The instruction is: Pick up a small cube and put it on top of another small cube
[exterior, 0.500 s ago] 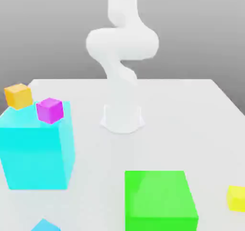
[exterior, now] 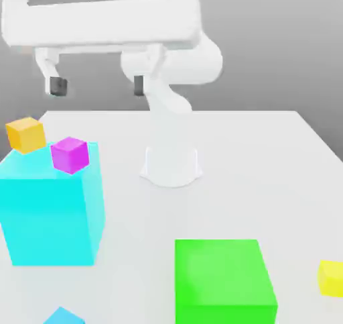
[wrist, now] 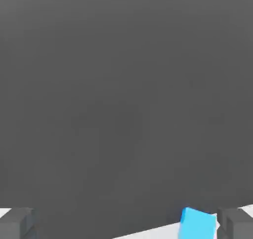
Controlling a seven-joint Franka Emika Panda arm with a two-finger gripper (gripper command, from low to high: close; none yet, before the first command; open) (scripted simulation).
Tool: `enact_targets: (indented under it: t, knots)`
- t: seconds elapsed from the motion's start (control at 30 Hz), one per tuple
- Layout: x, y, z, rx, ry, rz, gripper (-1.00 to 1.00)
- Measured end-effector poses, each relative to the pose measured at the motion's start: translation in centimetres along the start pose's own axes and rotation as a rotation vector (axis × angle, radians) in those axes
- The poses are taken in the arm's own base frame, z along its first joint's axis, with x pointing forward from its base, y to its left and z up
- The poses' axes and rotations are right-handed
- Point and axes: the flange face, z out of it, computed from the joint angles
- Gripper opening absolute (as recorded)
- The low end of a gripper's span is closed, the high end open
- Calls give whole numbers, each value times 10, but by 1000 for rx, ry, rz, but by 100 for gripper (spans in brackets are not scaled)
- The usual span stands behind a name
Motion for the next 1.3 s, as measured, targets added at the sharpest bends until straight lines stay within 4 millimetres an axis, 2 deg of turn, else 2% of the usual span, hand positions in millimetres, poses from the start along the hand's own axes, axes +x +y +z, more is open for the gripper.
enact_targets:
  t: [0.17, 0.27, 0.5, 0.63, 0.67, 0.83, 0.87, 0.9, 1.07, 1.3]
  knots:
    - [21, 26, 87, -106, -55, 84, 0]
    - [25, 45, 138, -169, -89, 125, 0]
    - [25, 107, 254, -318, -162, 225, 0]
    - [15, 131, 312, -337, -170, 238, 0]
    - [12, 135, 322, -337, -171, 238, -100]
    - [12, 134, 322, -336, -171, 238, -100]
    - [11, 136, 327, -337, -171, 239, -100]
    - [12, 135, 322, -337, -171, 239, -100]
    - [26, 118, 261, -337, -171, 253, -100]
    - [41, 129, 165, -338, -162, 378, -100]
